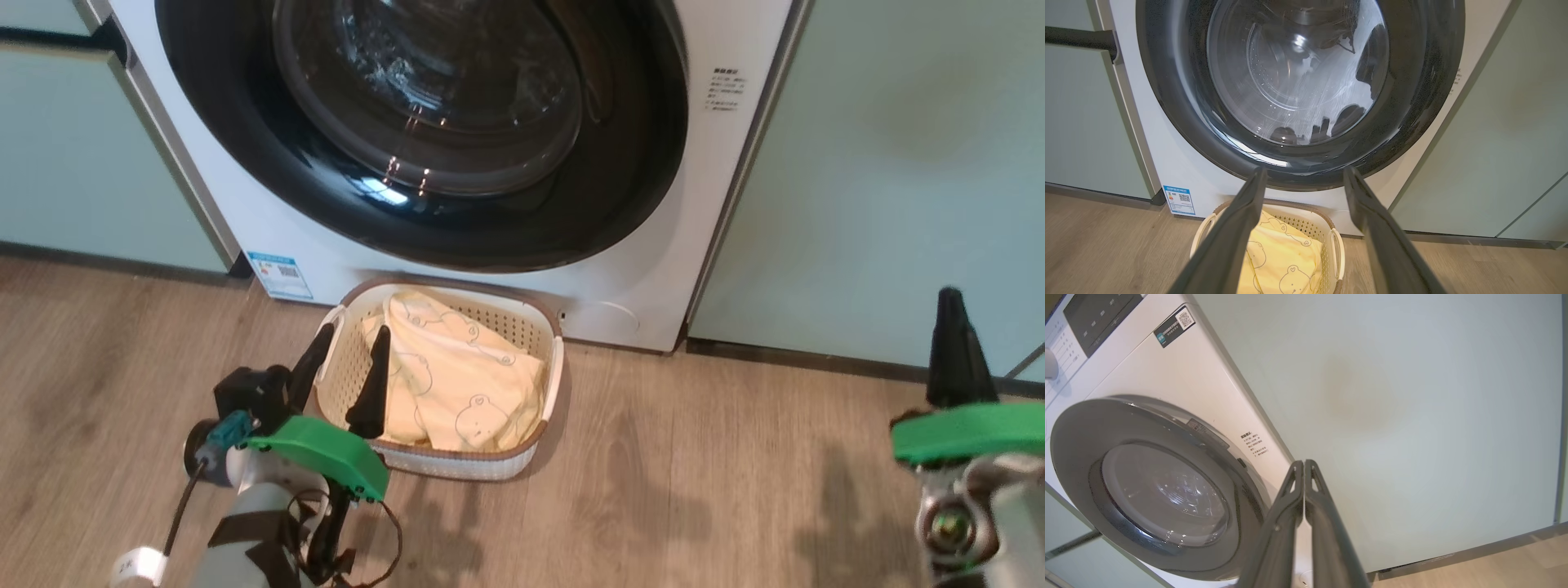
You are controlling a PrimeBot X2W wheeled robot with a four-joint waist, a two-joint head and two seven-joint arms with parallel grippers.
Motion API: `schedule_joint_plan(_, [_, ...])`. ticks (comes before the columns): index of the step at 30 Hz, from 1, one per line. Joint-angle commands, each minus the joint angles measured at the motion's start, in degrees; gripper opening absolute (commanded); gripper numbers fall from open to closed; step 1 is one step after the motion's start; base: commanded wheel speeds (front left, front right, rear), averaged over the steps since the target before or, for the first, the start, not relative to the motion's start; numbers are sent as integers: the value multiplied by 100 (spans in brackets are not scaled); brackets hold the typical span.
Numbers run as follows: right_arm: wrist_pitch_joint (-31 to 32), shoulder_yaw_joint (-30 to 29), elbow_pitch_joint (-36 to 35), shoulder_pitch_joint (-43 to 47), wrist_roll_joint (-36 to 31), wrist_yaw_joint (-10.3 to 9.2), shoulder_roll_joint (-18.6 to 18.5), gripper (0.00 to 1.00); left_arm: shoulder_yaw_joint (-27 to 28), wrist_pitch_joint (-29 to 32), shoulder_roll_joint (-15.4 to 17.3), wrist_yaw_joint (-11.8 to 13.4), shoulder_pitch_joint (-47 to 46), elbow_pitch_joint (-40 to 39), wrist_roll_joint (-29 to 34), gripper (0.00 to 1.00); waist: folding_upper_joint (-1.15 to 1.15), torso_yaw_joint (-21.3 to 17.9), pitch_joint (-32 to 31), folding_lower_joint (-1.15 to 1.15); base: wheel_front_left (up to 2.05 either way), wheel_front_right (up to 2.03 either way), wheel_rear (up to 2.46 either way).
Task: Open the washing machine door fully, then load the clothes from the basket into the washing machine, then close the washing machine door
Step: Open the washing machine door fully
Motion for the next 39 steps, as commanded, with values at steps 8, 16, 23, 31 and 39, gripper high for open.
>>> schedule_joint_plan(8, [80, 742, 585, -1398, 2716, 25, -745, 0, 1, -36, 97, -6, -495, -135, 24, 100, 0, 193, 451, 0, 0, 0, 0])
schedule_joint_plan(16, [877, 1007, 737, -2292, 4591, 25, -1271, 0, -220, -36, 96, 6, -687, -159, -113, 100, 0, 388, 877, 0, 0, 0, 0])
schedule_joint_plan(23, [1978, 776, 1274, -3015, 5889, 25, -1471, 0, -501, -36, 96, 79, -858, -180, -261, 100, 0, 619, 1218, 0, 0, 0, 0])
schedule_joint_plan(31, [3133, 624, 1866, -3636, 6483, 25, -1389, 0, -705, -36, 95, 157, -1065, -256, -439, 100, 0, 868, 1583, 0, 0, 0, 0])
schedule_joint_plan(39, [3941, 646, 2496, -4262, 6493, 25, -1309, 0, -922, -36, 95, 248, -1247, -341, -560, 100, 0, 1088, 1923, 0, 0, 0, 0])
